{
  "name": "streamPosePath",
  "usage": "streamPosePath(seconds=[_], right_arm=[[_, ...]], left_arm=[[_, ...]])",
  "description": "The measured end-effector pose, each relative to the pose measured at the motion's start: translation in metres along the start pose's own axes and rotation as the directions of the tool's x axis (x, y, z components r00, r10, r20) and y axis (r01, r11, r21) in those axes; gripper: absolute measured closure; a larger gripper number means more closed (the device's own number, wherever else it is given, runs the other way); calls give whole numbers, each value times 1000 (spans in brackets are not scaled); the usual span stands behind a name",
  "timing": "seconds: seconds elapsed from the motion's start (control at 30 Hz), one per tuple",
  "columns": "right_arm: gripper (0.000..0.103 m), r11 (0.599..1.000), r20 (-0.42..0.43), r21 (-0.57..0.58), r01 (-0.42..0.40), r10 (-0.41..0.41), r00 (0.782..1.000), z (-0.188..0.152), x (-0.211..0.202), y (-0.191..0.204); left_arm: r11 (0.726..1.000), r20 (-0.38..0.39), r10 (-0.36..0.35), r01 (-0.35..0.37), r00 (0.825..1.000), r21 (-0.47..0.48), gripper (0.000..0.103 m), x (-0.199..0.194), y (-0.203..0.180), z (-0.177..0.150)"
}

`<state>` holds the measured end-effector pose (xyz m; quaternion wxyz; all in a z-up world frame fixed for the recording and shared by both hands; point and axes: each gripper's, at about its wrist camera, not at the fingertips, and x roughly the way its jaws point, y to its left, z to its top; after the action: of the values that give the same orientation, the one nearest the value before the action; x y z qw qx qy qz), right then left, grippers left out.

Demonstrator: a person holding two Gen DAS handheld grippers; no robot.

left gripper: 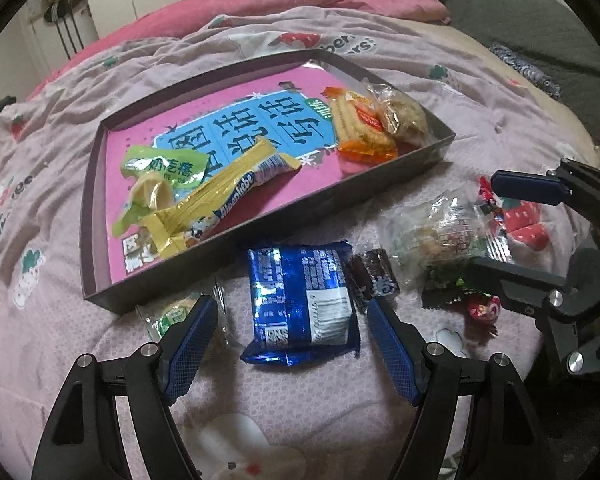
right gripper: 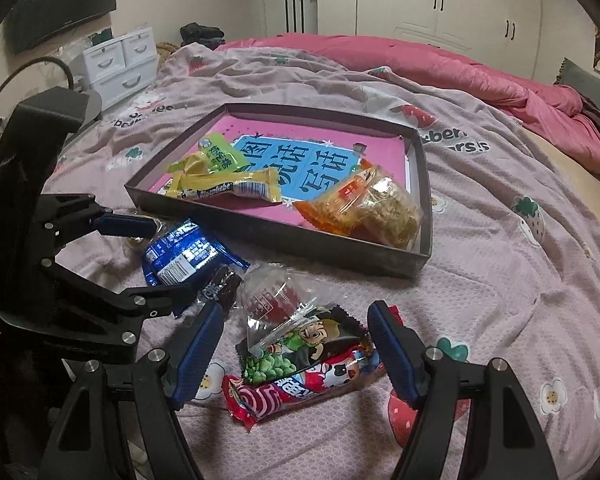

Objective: Organize snacks
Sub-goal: 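Lower the left tool onto the blue biscuit pack while the right tool reaches the clear candy bag, then close the left tool on the blue pack while the right tool grips the clear candy bag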

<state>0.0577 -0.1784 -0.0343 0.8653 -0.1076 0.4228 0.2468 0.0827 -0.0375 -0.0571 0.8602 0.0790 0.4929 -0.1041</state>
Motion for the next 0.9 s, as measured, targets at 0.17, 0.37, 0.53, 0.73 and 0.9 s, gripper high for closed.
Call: streamPosePath(seconds=[0.17,0.37,0.53,0.73,0.9], right_arm=[[29,1000,-9,-14,8,-8,1000,0,6,2],[29,999,-2,-47,1,-1,1000,3,13,5],[32,999,-4,-51,-17,16,1000,6,24,3],[46,998,-21,-18,-58,57,998,10,39,-3],[55,996,4,-9,-84,84,996,12,42,-4]], left_arm=[[1000,-11,-15,15,1000,6,40,3,1,3],[997,-43,-71,70,997,-15,46,11,2,4],[995,-46,-95,93,994,-46,46,14,6,5],[993,-40,-99,95,994,-75,47,19,7,5],[993,-42,-86,83,995,-80,48,24,4,7]])
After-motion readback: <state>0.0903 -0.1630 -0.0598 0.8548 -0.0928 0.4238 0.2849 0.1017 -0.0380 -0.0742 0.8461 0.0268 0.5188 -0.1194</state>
